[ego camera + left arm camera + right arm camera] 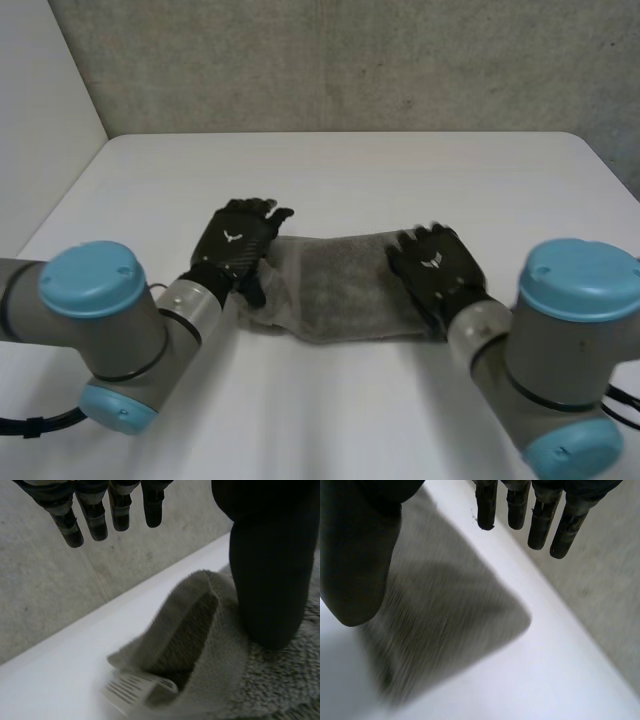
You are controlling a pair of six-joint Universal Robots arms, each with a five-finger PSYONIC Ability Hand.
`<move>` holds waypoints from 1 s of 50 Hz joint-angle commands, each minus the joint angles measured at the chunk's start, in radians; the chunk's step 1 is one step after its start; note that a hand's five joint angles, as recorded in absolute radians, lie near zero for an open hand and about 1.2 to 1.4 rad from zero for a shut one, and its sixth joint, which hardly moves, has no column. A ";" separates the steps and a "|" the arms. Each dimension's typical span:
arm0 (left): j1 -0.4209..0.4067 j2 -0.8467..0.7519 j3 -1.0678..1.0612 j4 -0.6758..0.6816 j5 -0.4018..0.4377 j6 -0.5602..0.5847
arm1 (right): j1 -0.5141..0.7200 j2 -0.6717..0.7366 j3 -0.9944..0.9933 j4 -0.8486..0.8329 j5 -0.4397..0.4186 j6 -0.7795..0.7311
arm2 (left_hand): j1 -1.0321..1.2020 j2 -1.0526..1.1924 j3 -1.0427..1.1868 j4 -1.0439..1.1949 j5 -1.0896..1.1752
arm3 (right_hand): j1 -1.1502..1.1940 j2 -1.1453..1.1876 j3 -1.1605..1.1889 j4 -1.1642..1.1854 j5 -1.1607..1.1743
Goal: Fold the towel.
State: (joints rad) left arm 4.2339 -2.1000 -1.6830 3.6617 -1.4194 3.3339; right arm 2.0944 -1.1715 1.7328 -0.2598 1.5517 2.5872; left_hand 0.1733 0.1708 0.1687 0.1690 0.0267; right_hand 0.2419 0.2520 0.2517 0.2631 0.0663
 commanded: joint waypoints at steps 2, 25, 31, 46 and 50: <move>-0.016 -0.020 0.006 -0.011 -0.076 0.002 | -0.115 0.046 0.076 -0.007 -0.019 -0.044 | 0.028 0.031 0.033 0.033 0.001 | 0.958 0.947 0.948 0.936 0.959; 0.125 0.385 -0.216 -0.120 -0.092 -0.002 | 0.309 0.234 -0.409 -0.024 -0.059 -0.249 | 0.005 0.007 0.010 0.009 -0.023 | 1.154 1.144 1.145 1.133 1.155; 0.184 0.400 -0.219 -0.117 -0.098 -0.014 | 0.385 0.362 -0.463 0.062 -0.137 -0.314 | 0.005 0.007 0.010 0.009 -0.023 | 1.154 1.144 1.145 1.133 1.155; 0.117 0.308 -0.086 -0.095 -0.098 -0.114 | 0.248 0.078 -0.291 -0.062 -0.145 0.103 | 0.023 0.025 0.027 0.027 -0.005 | -0.066 -0.076 -0.076 -0.087 -0.065; 0.100 0.290 -0.083 -0.095 -0.098 -0.114 | 0.149 -0.022 -0.204 -0.087 -0.131 0.159 | 0.023 0.025 0.027 0.027 -0.005 | -0.043 -0.053 -0.052 -0.064 -0.042</move>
State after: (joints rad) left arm 4.3810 -1.7590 -1.8019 3.5660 -1.5163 3.2307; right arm 2.3637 -1.0501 1.4110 -0.2801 1.4075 2.6210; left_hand 0.1703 0.1703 0.1687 0.1689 0.0264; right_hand 0.2421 0.2604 0.2567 0.2714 0.0650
